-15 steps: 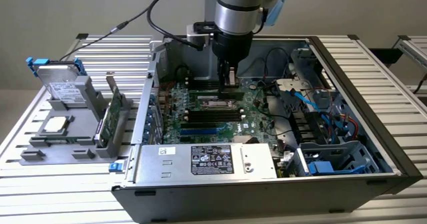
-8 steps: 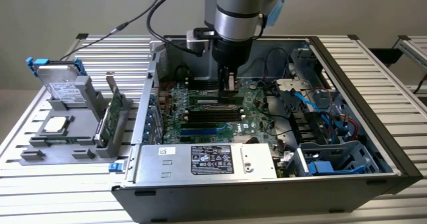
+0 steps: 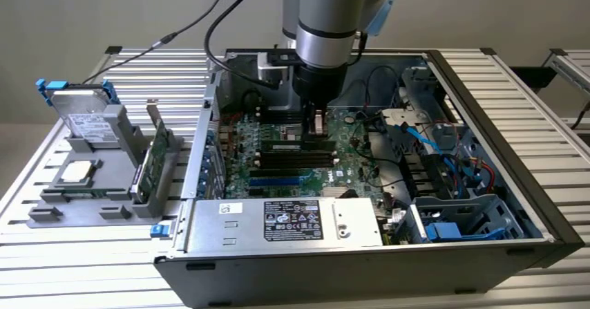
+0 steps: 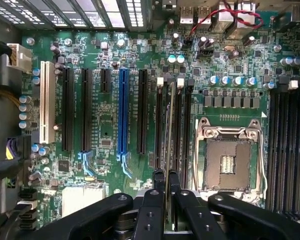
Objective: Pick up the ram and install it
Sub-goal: 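Insert the ram into the slot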
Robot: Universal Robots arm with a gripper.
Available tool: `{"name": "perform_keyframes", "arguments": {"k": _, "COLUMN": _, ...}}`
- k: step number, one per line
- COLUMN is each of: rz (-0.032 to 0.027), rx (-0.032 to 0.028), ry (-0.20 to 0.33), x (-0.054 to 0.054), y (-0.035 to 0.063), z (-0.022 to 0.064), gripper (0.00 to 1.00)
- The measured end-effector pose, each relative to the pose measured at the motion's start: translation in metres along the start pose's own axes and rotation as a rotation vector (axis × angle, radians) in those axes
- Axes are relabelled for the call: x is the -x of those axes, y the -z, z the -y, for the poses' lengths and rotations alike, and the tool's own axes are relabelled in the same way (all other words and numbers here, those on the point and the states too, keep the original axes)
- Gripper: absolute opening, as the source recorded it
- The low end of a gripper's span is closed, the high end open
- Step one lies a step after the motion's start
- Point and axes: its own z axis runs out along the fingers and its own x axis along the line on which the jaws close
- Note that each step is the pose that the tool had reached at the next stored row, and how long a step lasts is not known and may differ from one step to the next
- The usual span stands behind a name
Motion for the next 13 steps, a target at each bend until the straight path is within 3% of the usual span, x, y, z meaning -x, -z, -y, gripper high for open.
{"name": "perform_keyframes", "arguments": {"k": 9, "rz": 0.0001, "rx": -0.0006, "ry": 0.003, "x": 0.0, "y": -0.016, "z": -0.0016, "gripper": 0.13}}
{"name": "perform_keyframes", "arguments": {"k": 13, "rz": -0.0003, "rx": -0.0006, "ry": 0.005, "x": 0.0, "y": -0.0169, "z": -0.0021, "gripper": 0.13}}
